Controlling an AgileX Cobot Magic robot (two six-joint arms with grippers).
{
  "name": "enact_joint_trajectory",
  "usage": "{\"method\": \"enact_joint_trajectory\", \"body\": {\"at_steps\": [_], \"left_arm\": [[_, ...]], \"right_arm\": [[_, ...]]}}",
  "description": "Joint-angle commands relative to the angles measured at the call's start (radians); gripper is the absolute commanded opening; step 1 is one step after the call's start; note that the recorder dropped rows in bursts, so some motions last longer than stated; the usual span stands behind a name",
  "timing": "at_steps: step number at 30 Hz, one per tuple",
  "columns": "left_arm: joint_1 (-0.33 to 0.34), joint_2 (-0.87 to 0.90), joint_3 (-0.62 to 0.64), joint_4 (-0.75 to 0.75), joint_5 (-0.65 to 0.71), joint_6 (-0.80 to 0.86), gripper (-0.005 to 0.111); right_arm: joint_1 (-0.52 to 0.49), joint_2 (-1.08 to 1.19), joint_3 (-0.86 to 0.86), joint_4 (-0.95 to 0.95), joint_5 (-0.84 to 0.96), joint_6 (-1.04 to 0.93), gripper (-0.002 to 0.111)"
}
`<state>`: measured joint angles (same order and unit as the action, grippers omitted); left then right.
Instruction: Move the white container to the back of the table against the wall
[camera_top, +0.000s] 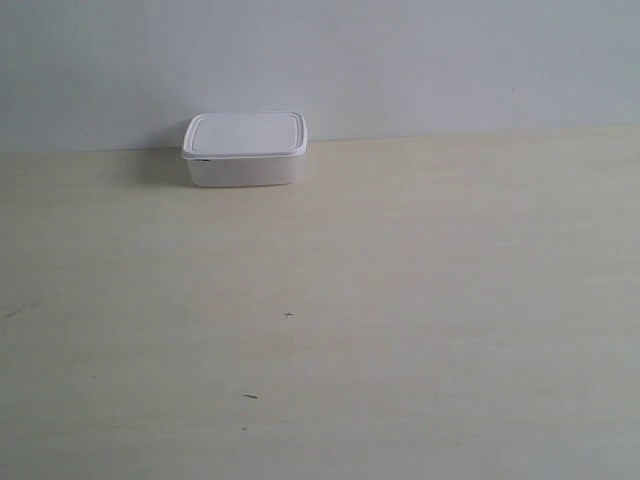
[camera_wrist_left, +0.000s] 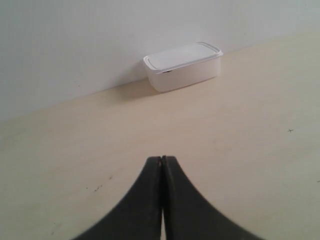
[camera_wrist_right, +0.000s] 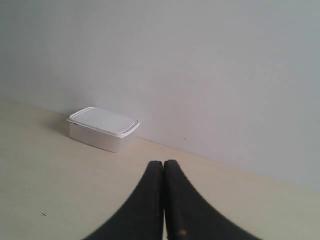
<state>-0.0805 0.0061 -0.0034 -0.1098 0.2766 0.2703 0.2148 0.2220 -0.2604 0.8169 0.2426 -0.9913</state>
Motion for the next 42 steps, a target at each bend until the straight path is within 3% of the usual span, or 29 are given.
{"method": "enact_joint_trajectory", "body": {"at_steps": [1, 21, 29, 42], "left_arm": [[0.001, -0.006, 0.003, 0.002, 0.029, -0.012, 0.000], [0.008, -0.006, 0.003, -0.001, 0.046, -0.012, 0.000], [0.023, -0.006, 0.003, -0.001, 0.046, -0.012, 0.000], [0.035, -0.006, 0.003, -0.001, 0.046, -0.012, 0.000]], "right_arm": [[-0.004, 0.002, 0.005, -0.007, 0.000, -0.002, 0.000], [-0.004, -0.038, 0.027, 0.012, 0.021, -0.002, 0.000], [-0.052, -0.222, 0.223, -0.300, -0.011, -0.002, 0.000], [-0.052, -0.222, 0.260, -0.204, 0.040, 0.009, 0.000]]}}
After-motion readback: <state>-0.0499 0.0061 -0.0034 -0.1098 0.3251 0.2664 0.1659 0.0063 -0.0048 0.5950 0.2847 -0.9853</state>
